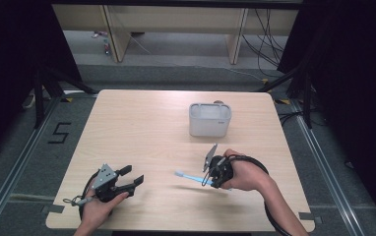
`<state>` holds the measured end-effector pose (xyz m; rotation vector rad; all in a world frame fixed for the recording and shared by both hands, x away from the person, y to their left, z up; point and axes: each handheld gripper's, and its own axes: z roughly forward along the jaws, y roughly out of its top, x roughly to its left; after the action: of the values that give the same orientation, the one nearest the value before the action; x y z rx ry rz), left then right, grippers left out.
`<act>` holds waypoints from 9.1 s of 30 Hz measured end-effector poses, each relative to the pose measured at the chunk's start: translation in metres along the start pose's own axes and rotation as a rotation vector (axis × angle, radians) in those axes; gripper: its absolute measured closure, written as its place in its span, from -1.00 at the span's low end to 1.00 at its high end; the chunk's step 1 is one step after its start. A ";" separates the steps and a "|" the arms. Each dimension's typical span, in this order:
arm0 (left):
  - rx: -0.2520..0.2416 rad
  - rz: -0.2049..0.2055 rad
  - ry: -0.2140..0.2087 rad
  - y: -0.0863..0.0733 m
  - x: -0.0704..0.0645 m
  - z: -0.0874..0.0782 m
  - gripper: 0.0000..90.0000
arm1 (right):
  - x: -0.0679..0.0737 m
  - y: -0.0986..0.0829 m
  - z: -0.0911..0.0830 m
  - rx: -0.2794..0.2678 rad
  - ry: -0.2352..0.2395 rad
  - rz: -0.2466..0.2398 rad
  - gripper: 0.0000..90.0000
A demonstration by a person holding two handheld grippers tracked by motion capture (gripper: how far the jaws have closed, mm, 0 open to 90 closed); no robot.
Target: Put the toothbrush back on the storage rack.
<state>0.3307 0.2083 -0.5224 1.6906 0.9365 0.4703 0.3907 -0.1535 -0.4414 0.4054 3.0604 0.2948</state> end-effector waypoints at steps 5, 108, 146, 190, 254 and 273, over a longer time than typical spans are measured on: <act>0.003 0.003 -0.001 0.000 -0.001 0.000 -0.23 | 0.000 -0.003 -0.001 -0.033 0.005 0.033 0.75; 0.004 -0.010 -0.004 0.000 -0.001 0.000 -0.23 | -0.014 -0.044 -0.004 -0.797 -0.349 0.498 0.75; -0.015 -0.018 -0.017 -0.001 0.000 0.001 -0.23 | -0.023 -0.064 -0.009 -0.986 -0.511 0.727 0.75; -0.015 -0.014 -0.019 -0.001 0.000 0.001 -0.24 | -0.039 -0.064 -0.026 -1.040 -0.604 0.769 0.75; -0.009 -0.021 -0.011 -0.001 0.000 -0.001 -0.23 | -0.071 -0.039 -0.051 -1.098 -0.661 0.766 0.75; -0.010 -0.019 -0.011 -0.001 -0.001 -0.001 -0.23 | -0.087 -0.032 -0.059 -1.099 -0.679 0.772 0.75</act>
<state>0.3292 0.2080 -0.5226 1.6721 0.9403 0.4518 0.4625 -0.2176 -0.3885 1.1927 1.6069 1.3689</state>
